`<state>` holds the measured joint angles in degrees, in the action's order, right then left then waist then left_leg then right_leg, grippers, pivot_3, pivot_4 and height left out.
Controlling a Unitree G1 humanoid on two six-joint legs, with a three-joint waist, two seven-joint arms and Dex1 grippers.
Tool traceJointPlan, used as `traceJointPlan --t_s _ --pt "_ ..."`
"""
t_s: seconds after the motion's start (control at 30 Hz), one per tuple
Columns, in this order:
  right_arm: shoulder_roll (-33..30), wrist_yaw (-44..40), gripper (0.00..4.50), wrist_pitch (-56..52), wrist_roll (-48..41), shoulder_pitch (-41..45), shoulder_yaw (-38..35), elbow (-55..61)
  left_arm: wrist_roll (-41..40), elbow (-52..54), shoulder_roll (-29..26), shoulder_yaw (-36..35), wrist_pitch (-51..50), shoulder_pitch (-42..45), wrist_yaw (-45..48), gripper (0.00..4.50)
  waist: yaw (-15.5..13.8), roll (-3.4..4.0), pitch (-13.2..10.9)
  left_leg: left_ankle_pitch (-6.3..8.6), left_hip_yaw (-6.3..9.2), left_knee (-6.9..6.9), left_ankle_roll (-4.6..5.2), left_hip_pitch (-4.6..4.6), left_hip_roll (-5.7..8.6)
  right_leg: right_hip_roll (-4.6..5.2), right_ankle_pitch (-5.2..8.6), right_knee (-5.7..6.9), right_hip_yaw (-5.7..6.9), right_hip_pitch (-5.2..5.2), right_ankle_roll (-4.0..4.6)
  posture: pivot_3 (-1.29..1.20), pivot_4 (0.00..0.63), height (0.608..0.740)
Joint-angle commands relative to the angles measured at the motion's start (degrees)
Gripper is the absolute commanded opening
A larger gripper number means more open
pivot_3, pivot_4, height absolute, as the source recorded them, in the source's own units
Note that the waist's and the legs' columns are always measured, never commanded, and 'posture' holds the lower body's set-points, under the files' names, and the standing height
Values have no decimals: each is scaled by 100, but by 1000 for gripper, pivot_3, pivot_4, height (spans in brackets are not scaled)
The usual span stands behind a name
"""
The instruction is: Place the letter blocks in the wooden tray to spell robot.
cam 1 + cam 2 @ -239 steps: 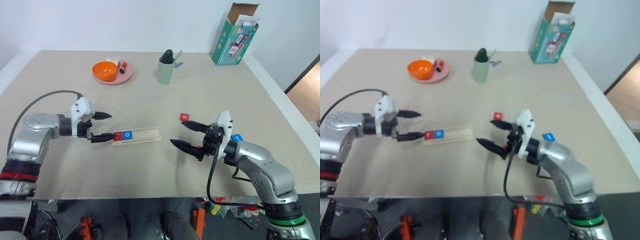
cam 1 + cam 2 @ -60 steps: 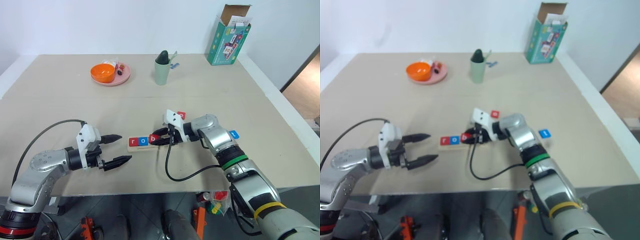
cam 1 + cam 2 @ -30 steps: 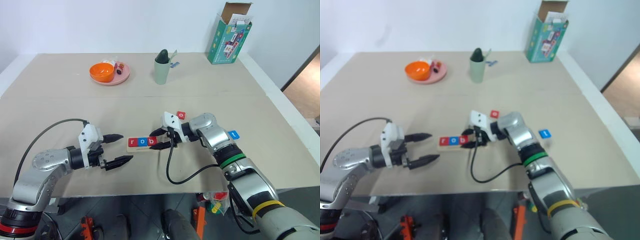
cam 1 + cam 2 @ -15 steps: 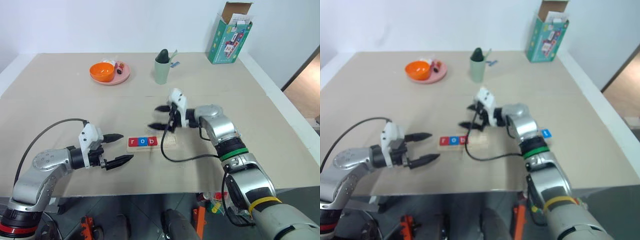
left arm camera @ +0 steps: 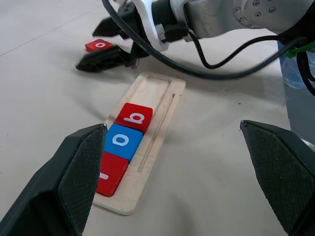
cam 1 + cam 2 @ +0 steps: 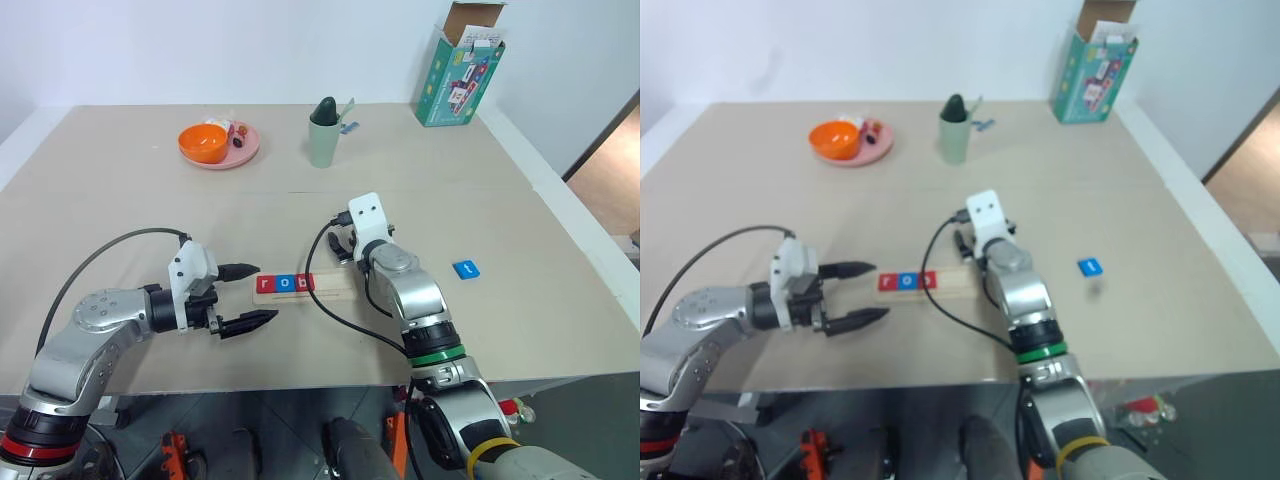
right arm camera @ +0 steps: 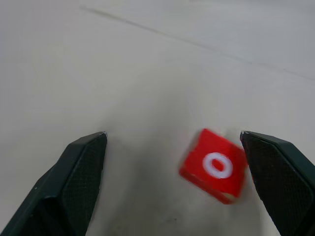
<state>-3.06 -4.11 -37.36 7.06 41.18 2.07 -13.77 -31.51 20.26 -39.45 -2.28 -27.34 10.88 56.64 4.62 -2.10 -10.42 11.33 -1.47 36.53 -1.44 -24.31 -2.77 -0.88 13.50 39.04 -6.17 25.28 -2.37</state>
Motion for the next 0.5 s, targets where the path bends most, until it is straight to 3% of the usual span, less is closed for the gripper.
traceJointPlan --t_s 0.03,0.5 --pt "26 296 4476 106 -56 146 -215 159 31 51 -57 -30 93 90 20 4500 4 0 0 0 0 0 0 0 0 0 0 0 0 0 0 0 150 740" --pt "423 638 4476 -435 -572 130 -677 -143 106 86 -13 36 112 98 41 4500 36 -2 1 0 3 -3 1 0 -3 -3 0 -1 1 0 1 0 150 740"
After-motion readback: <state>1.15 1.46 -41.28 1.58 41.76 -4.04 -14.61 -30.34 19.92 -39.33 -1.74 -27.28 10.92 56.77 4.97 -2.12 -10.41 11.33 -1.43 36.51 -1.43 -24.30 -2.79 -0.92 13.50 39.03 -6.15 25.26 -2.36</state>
